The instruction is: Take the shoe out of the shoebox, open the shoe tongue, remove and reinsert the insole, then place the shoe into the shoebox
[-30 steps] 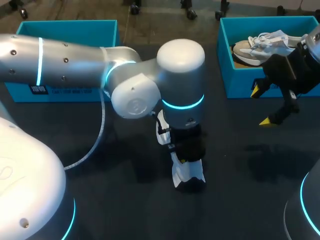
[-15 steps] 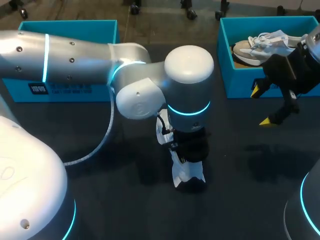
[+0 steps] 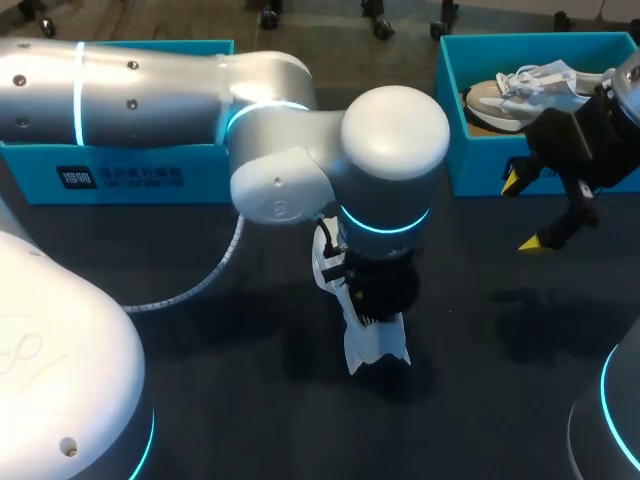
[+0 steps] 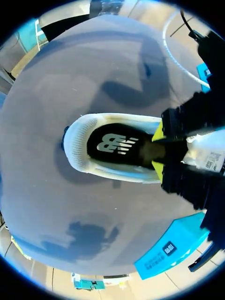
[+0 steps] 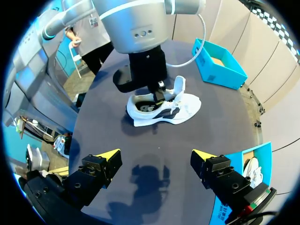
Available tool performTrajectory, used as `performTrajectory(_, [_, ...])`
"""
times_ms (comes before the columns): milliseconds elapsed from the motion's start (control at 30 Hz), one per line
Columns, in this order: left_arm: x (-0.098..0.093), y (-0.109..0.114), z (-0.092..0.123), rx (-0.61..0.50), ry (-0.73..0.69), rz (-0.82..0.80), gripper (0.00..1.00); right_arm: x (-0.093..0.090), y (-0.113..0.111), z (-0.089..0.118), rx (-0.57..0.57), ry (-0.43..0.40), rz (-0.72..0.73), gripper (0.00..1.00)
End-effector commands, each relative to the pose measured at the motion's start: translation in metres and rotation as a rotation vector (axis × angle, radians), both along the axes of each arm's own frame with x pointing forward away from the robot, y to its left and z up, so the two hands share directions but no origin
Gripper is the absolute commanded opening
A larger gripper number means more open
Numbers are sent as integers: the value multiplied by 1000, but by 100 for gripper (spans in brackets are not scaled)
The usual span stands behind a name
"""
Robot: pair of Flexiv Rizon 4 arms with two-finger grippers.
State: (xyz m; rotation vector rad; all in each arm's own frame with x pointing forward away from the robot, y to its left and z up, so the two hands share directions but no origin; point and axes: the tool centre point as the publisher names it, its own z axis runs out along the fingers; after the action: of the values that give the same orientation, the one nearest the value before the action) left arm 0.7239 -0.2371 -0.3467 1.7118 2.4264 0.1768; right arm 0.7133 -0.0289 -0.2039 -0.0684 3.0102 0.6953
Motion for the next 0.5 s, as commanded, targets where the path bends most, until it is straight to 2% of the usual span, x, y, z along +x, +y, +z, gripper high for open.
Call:
performTrajectory(33, [5, 0, -5, 4, 13, -10, 99, 1, 1, -1, -3, 1, -1, 100])
performTrajectory(500, [17, 7, -6, 20, 0, -60, 100, 1, 1, -1, -3, 1, -1, 100])
